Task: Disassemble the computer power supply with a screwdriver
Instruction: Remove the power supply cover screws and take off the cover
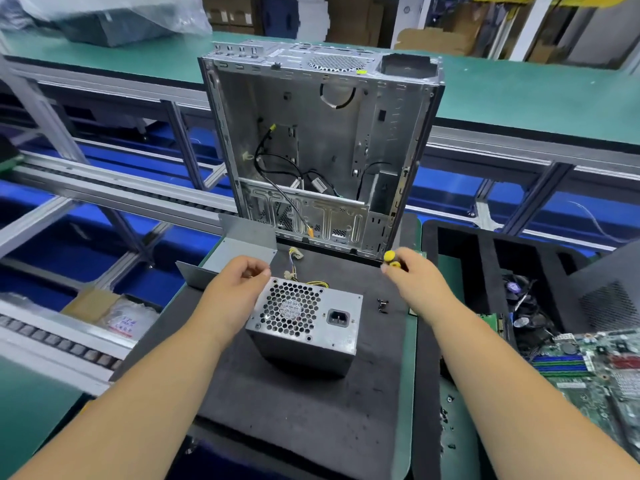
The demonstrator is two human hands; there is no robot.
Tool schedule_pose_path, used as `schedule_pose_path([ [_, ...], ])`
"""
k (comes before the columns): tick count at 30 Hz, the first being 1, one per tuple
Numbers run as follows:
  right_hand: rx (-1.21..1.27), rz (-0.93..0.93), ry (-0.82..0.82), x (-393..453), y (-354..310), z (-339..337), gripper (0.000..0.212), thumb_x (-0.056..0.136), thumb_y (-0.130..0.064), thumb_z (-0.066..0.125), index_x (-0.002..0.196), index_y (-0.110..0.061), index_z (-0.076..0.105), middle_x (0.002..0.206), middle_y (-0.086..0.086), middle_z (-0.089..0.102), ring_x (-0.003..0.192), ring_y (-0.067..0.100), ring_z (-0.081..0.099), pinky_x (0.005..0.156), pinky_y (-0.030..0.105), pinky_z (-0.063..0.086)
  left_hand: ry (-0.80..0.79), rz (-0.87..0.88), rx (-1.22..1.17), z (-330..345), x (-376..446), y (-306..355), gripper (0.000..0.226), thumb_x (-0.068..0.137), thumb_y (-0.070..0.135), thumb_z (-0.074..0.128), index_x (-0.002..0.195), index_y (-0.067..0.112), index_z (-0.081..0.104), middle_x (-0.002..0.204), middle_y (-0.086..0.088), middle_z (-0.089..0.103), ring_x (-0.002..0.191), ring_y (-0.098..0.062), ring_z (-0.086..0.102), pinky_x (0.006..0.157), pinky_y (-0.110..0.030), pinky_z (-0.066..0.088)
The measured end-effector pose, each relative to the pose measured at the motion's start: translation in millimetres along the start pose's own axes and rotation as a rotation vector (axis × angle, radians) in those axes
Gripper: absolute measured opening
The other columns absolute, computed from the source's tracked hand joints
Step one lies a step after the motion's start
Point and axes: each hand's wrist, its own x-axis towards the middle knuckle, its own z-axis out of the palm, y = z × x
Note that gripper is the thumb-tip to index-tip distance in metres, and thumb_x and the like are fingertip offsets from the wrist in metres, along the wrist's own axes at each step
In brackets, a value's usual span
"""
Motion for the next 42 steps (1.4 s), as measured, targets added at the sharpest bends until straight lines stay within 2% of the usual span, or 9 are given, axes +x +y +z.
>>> schedule_pose_path([
  [3,0.009,-0.170,0.048,-10.2,-27.9,-5.7,0.019,0.096,-0.029,0.060,0.084,-0.014,0.059,0.086,0.012,0.058,0.071,0.021,0.050,0.065,0.036,0.044,0.007,0.012,-0.035,-1.5,-7.2,-3.0,0.011,0.094,0.024,0.061,0.092,0.033,0.067,0.092,0.012,0.067,0.091,-0.009,0.063,0.077,-0.027,0.047],
  [5,0.029,-0.260,0.109,-19.3,-47.1,-7.3,0.013,0.096,-0.027,0.061,0.093,-0.014,0.065,0.093,0.009,0.056,0.080,0.018,0.053,0.073,0.038,0.048,-0.010,0.037,-0.034,-4.5,-11.5,-4.8,0.019,0.094,0.021,0.061,0.088,0.038,0.067,0.088,0.016,0.069,0.085,0.001,0.062,0.073,-0.023,0.044],
  [8,0.171,-0.307,0.163,-36.8,-75.6,-5.7,0.011,0.096,-0.028,0.061,0.104,-0.033,0.066,0.103,-0.009,0.057,0.087,0.003,0.057,0.079,0.023,0.047,-0.049,0.092,-0.034,-11.1,-15.9,-7.6,0.023,0.093,0.014,0.062,0.088,0.036,0.068,0.093,0.015,0.070,0.087,0.001,0.062,0.076,-0.019,0.045],
  [11,0.314,-0.326,0.167,-54.8,-101.8,0.6,0.010,0.097,-0.027,0.060,0.104,-0.031,0.066,0.105,-0.004,0.064,0.089,0.002,0.063,0.077,0.012,0.047,-0.105,0.168,-0.003,-19.6,-21.1,-11.0,0.029,0.089,0.005,0.065,0.091,0.034,0.068,0.104,0.007,0.065,0.095,-0.006,0.060,0.088,-0.024,0.047],
  [17,0.412,-0.338,0.043,-84.0,-138.2,31.2,0.006,0.096,-0.030,0.058,0.093,-0.032,0.062,0.088,-0.006,0.067,0.087,0.014,0.068,0.080,0.034,0.056,-0.321,0.405,0.184,-42.0,-27.1,-25.7,0.035,0.074,0.015,0.079,0.098,0.037,0.066,0.122,0.018,0.051,0.124,-0.005,0.044,0.108,-0.030,0.036],
  [22,0.319,-0.368,0.009,-97.4,-156.2,52.2,0.004,0.095,-0.031,0.057,0.094,-0.029,0.059,0.085,-0.007,0.065,0.086,0.017,0.065,0.083,0.051,0.054,-0.321,0.519,0.245,-48.4,-22.9,-32.4,0.036,0.072,0.023,0.087,0.099,0.032,0.067,0.135,0.025,0.050,0.133,0.003,0.036,0.115,-0.033,0.030],
  [27,0.248,-0.386,0.036,-102.4,-166.4,55.6,0.006,0.094,-0.032,0.056,0.090,-0.027,0.057,0.085,-0.004,0.063,0.084,0.017,0.064,0.081,0.051,0.053,-0.346,0.521,0.150,-45.7,-20.7,-35.0,0.034,0.076,0.016,0.084,0.107,0.019,0.069,0.117,0.022,0.060,0.116,-0.003,0.056,0.108,-0.037,0.042],
  [33,0.196,-0.375,0.064,-108.8,-168.4,57.3,0.014,0.090,-0.042,0.052,0.090,-0.028,0.056,0.085,-0.006,0.062,0.085,0.016,0.063,0.079,0.050,0.053,-0.353,0.522,0.082,-45.8,-20.3,-39.5,0.026,0.077,0.013,0.082,0.092,0.027,0.066,0.126,0.016,0.060,0.123,0.000,0.052,0.111,-0.034,0.039],
  [42,0.144,-0.392,0.055,-117.1,-171.5,57.5,0.004,0.092,-0.035,0.054,0.092,-0.032,0.057,0.090,-0.011,0.060,0.089,0.015,0.060,0.081,0.047,0.052,-0.384,0.520,0.094,-45.5,-15.0,-39.4,0.022,0.077,0.015,0.082,0.083,0.027,0.063,0.125,0.016,0.058,0.123,0.005,0.049,0.107,-0.023,0.037],
])
